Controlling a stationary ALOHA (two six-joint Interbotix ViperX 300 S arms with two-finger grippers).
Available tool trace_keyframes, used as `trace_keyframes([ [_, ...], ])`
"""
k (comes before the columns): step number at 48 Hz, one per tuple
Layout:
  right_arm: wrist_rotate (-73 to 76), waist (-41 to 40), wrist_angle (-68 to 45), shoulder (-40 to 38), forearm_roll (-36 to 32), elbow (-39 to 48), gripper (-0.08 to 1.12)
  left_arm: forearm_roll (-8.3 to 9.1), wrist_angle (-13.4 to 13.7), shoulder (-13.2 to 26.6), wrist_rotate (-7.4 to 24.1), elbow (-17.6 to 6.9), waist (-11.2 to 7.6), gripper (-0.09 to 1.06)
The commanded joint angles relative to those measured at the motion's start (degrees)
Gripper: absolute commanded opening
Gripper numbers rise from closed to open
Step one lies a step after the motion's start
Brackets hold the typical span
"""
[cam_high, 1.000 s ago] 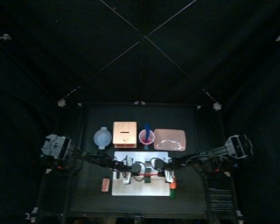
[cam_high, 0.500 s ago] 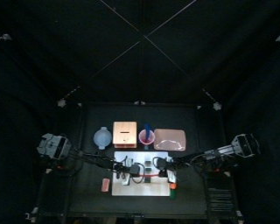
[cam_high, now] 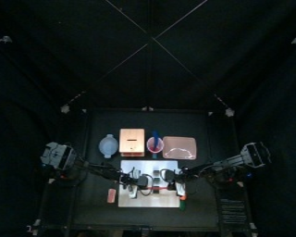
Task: Place sushi on board then cut the sushi with the knife then place the pieces on the plate
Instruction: Cut the sushi into 4 pieces
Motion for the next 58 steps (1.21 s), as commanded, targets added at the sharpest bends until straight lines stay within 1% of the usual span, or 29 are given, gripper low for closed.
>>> trace_keyframes([
  [1,-0.1,0.4,0.0,-0.3,0.2,-0.6,0.26,0.0,-0.4,0.0,0.4,-1.7,-0.53,0.33],
  [15,-0.1,0.4,-0.1,0.6,0.2,-0.8,0.26,0.0,-0.4,0.4,0.4,-1.8,-0.53,0.33],
  [28,-0.1,0.4,-0.2,1.8,0.2,-1.1,0.26,-0.09,-0.4,1.8,0.2,-1.8,-0.53,0.33],
  [37,-0.1,0.3,-0.2,1.2,-0.4,-1.6,0.26,0.09,-0.4,1.2,0.5,-2.1,-0.44,0.33],
  [45,-0.1,-0.1,-0.2,0.4,-0.9,-1.8,0.26,1.05,-0.2,0.4,0.5,-2.1,0.09,0.33],
  [58,-0.1,0.0,-0.2,-1.3,-0.9,-1.7,0.26,4.13,-0.1,-0.7,0.5,-2.0,0.79,0.33],
])
